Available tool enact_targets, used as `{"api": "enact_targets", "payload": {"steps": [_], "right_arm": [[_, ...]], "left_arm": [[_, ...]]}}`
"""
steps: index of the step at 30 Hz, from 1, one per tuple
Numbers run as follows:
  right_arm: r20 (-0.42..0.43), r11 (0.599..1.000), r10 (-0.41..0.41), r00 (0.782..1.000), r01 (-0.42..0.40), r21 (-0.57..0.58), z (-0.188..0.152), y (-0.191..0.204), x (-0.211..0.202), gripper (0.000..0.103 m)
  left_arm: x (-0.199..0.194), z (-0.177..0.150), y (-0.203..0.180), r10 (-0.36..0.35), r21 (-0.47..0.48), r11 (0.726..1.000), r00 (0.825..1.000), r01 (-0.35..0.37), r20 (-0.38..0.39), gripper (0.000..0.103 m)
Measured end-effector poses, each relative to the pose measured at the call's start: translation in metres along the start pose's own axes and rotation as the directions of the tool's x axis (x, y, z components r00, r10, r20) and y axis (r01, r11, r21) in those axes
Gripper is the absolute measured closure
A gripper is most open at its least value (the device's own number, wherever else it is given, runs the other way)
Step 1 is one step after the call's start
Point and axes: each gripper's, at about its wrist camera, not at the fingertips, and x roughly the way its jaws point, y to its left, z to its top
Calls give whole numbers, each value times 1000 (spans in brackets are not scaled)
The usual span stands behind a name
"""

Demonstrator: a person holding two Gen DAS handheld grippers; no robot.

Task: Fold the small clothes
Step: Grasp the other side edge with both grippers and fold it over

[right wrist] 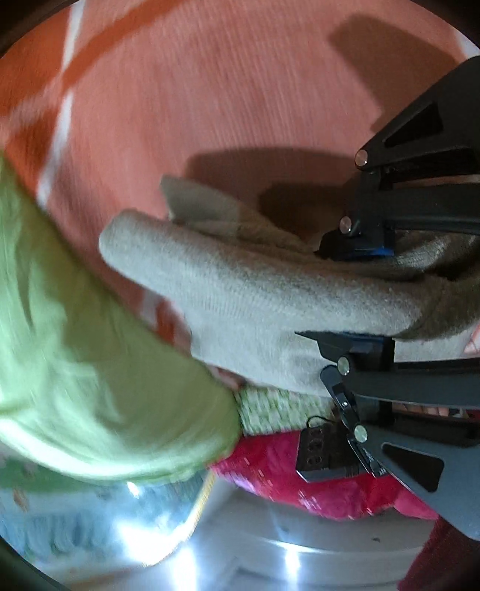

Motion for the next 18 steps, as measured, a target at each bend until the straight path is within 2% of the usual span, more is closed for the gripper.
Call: {"api": "enact_targets", "payload": {"steps": [4, 8, 14, 18], "right_arm": [[-73, 995, 77, 994, -81, -51, -27, 40, 38, 73], [-178, 992, 84, 980, -99, -78, -53, 56, 90, 73], [-278, 993, 68, 958, -93, -76, -74, 56, 151, 73], [-335, 995, 5, 942, -39, -94, -85, 44, 179, 73]], "left_arm": [[-65, -19, 29, 34, -15, 999, 999, -33, 36, 53], [-106, -35, 69, 105, -59, 993, 993, -102, 61, 53], [-119, -53, 118, 172, -120, 979, 983, -163, 70, 52], [-109, -71, 152, 208, -164, 966, 978, -199, 35, 51]]}}
